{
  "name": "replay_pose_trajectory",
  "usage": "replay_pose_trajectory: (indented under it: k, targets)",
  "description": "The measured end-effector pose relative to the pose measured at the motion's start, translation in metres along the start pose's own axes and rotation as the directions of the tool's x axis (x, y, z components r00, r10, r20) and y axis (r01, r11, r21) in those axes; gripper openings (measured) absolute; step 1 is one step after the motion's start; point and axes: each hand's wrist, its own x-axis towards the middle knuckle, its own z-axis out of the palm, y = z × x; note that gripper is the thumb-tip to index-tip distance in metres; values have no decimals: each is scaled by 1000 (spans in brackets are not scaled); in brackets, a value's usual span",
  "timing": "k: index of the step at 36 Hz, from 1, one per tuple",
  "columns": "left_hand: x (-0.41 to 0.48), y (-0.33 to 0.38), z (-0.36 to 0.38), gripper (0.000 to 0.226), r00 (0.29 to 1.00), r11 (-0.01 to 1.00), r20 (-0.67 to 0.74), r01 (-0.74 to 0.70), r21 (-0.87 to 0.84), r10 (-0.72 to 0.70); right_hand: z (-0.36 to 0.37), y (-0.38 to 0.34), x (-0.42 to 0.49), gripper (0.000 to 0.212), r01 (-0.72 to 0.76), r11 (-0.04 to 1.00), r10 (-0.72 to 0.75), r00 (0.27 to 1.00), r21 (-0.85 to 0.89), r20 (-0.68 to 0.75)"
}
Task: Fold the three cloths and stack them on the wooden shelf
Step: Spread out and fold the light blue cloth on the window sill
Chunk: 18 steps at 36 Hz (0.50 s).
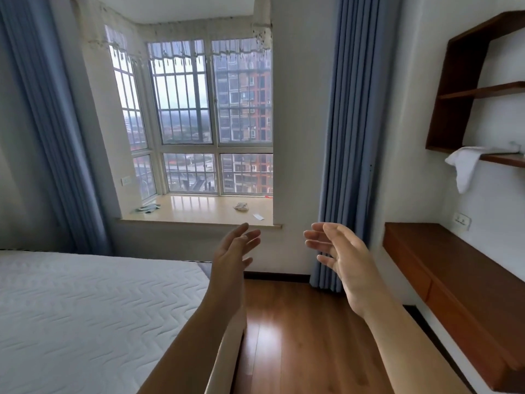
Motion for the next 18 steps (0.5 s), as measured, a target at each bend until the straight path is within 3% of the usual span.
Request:
replay_pose_trajectory:
  k: [9, 18]
  targets:
    - [153, -73, 60, 28, 998, 999, 15, 54, -8, -54, -26, 58, 177, 21, -5, 1000, 5, 1000, -4, 15]
    - [309, -124, 111, 28, 991, 994, -86, 95, -53, -99, -51, 99, 357, 23, -34, 998, 38, 996, -55, 80]
